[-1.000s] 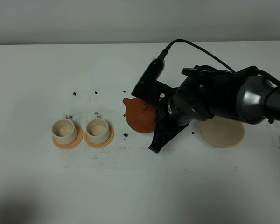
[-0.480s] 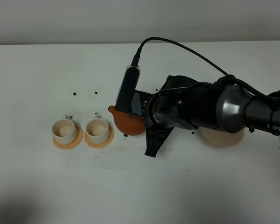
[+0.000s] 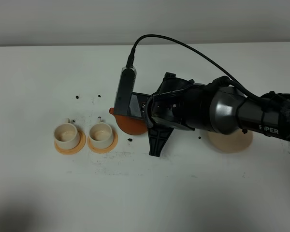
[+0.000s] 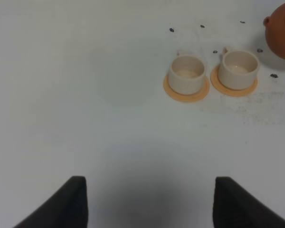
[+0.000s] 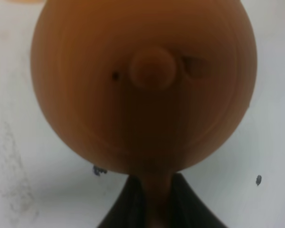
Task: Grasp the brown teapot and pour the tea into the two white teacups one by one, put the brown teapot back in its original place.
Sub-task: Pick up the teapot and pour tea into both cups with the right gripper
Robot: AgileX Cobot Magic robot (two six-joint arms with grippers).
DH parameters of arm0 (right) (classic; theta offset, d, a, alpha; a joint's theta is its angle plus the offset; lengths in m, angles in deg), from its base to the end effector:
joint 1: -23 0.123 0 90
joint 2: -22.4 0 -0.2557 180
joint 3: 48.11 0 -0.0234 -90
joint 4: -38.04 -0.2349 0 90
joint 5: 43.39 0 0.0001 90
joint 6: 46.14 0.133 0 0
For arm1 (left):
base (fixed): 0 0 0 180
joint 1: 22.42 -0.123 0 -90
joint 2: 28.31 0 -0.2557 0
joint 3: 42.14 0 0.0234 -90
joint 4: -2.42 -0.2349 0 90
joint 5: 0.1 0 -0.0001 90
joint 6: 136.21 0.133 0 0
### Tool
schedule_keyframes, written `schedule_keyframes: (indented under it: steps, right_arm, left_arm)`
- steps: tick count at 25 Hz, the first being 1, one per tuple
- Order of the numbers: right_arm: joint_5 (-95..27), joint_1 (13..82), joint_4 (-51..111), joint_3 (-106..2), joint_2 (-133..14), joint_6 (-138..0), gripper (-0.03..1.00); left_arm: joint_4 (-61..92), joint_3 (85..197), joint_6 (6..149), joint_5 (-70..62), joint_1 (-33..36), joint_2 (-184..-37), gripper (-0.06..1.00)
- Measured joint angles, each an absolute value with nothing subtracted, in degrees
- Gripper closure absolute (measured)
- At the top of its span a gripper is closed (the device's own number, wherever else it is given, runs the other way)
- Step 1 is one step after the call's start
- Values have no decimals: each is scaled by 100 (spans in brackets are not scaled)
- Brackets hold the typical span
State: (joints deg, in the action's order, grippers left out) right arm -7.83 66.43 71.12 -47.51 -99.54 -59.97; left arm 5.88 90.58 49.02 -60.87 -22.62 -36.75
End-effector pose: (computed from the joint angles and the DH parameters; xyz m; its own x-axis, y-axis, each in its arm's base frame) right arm 0.3211 0.2458 0.1205 -0.1192 -0.9823 -0.1442 -0.8421 0.1770 -0.5094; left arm 0.0469 -0.0068 0.2529 -0.4418 0.0601 -0.8951 0.0711 0.9970 0.0319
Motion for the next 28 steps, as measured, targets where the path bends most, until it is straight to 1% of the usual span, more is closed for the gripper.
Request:
schedule_keyframes:
  steps: [12, 28]
  right_arm:
    - [-717, 6899, 7649, -4751, -10156, -6181, 85]
    - [-709, 6974, 8298, -4804, -10176, -6185, 85]
  left_arm:
    - [588, 9058, 4906, -6087, -2262, -3675, 36]
    - [588, 9058, 4906, -6087, -2262, -3675, 36]
